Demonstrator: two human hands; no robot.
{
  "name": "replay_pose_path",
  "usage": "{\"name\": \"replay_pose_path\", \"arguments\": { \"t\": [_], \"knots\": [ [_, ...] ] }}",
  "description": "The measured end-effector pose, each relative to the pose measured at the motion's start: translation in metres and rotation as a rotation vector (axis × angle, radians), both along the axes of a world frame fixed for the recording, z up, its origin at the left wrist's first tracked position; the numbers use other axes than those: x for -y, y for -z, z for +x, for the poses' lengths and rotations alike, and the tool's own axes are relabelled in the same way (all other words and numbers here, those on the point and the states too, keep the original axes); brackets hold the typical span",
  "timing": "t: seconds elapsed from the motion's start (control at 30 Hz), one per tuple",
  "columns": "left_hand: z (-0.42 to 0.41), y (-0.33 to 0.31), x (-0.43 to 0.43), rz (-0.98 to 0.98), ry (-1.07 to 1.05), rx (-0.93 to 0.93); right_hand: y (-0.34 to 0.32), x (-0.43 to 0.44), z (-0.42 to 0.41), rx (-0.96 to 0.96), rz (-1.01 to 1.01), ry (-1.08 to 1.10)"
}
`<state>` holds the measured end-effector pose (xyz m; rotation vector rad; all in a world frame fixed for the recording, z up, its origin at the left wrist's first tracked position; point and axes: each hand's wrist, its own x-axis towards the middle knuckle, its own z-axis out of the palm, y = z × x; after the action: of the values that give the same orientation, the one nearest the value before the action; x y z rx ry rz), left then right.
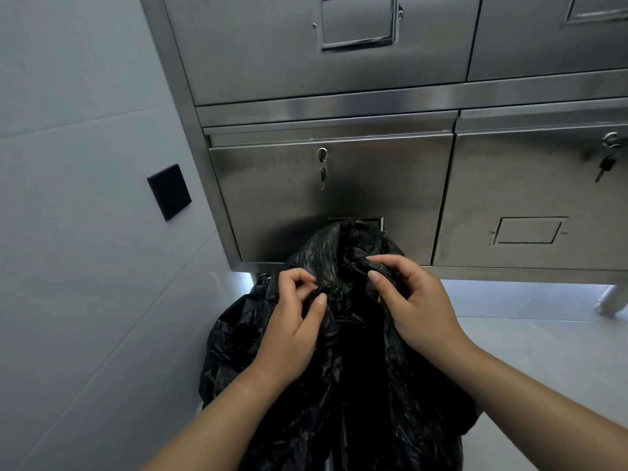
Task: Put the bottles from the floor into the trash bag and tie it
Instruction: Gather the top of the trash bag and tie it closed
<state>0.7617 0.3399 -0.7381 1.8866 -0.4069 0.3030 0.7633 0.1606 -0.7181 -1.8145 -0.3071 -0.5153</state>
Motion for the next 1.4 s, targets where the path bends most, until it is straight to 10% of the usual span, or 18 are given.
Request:
{"name": "replay_pose_path", "arguments": {
  "t": [0.33, 1.4],
  "knots": [
    [-0.003, -0.020, 0.009, -0.189, 0.113, -0.035, 0.004, -0.015, 0.001, 0.010, 0.000, -0.049],
    [0.012, -0.004, -0.007, 0.303, 0.123, -0.275, 0.025, 0.008, 0.001, 0.143, -0.477, -0.252]
  ]
}}
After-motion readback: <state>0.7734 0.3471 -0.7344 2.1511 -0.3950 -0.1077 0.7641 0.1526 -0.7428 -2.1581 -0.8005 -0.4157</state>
